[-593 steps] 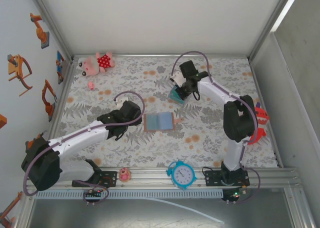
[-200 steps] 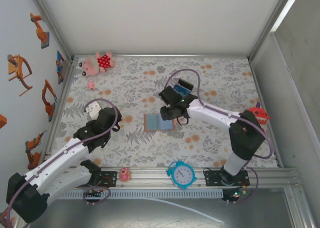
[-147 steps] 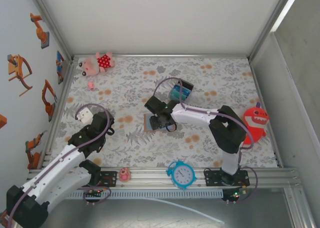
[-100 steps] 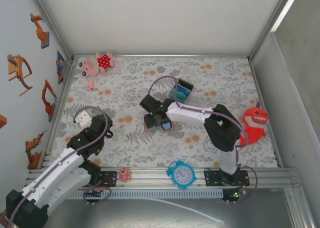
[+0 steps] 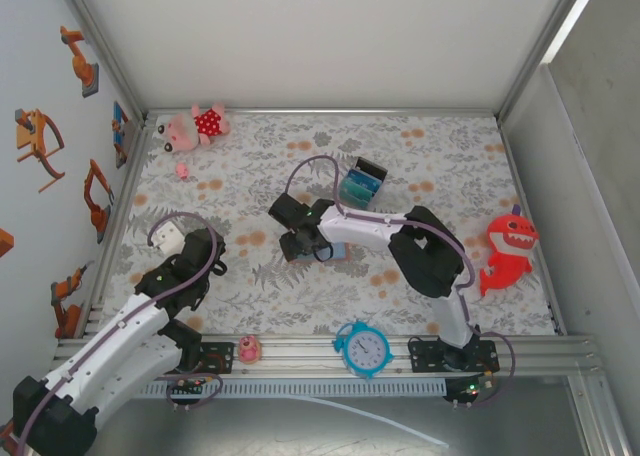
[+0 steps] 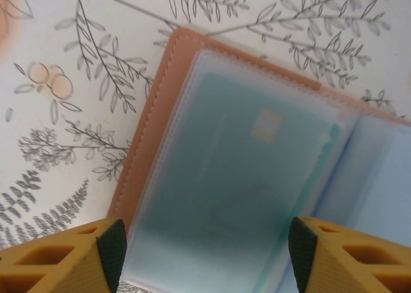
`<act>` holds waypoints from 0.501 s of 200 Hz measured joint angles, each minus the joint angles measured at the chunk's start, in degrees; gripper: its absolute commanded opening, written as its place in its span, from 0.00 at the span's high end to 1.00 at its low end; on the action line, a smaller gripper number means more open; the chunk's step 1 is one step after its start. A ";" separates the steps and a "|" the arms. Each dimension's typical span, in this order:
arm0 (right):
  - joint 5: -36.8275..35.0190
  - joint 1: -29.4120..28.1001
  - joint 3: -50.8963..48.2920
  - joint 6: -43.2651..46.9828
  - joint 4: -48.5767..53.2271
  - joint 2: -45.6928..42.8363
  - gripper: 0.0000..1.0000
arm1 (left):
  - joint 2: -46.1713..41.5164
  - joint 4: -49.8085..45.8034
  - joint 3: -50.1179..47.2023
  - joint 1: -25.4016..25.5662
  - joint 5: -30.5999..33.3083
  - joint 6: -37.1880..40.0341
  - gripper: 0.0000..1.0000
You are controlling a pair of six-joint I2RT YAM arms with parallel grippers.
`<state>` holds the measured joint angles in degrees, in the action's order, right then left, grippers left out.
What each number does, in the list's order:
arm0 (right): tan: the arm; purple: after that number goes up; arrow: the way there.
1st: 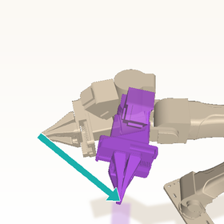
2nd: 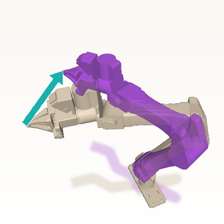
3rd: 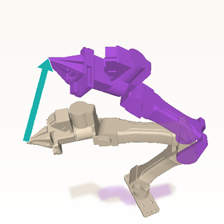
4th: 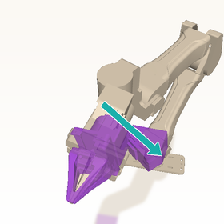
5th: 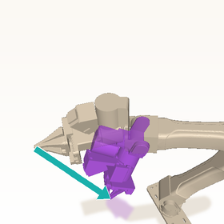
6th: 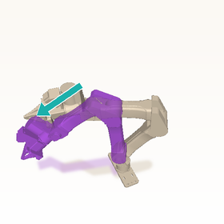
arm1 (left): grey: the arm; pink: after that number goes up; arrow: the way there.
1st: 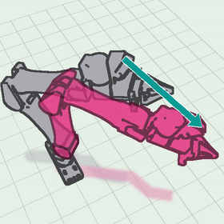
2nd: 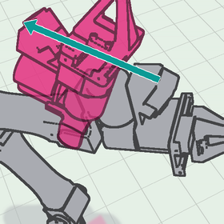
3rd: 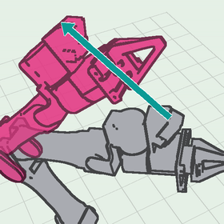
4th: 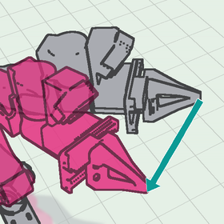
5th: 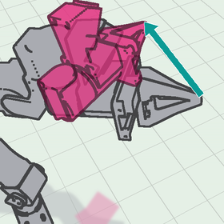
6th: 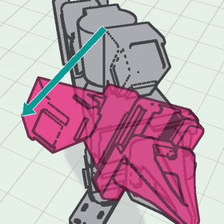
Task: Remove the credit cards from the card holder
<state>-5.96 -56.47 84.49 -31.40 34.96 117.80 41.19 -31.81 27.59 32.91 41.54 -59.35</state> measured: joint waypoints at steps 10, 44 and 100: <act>-0.09 -0.24 0.00 0.11 0.35 0.37 0.32 | 0.31 0.00 0.00 0.00 -0.02 0.00 0.03; -0.33 -0.63 0.00 0.15 0.46 0.63 0.33 | 1.20 0.02 0.00 -0.07 -0.24 0.02 0.03; -0.50 -0.57 -1.09 0.59 -0.55 0.42 0.41 | 1.60 0.04 0.00 -0.33 -0.66 0.04 0.03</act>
<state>-6.46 -57.04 83.40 -30.81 34.41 118.21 42.78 -31.77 27.59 32.58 40.88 -59.31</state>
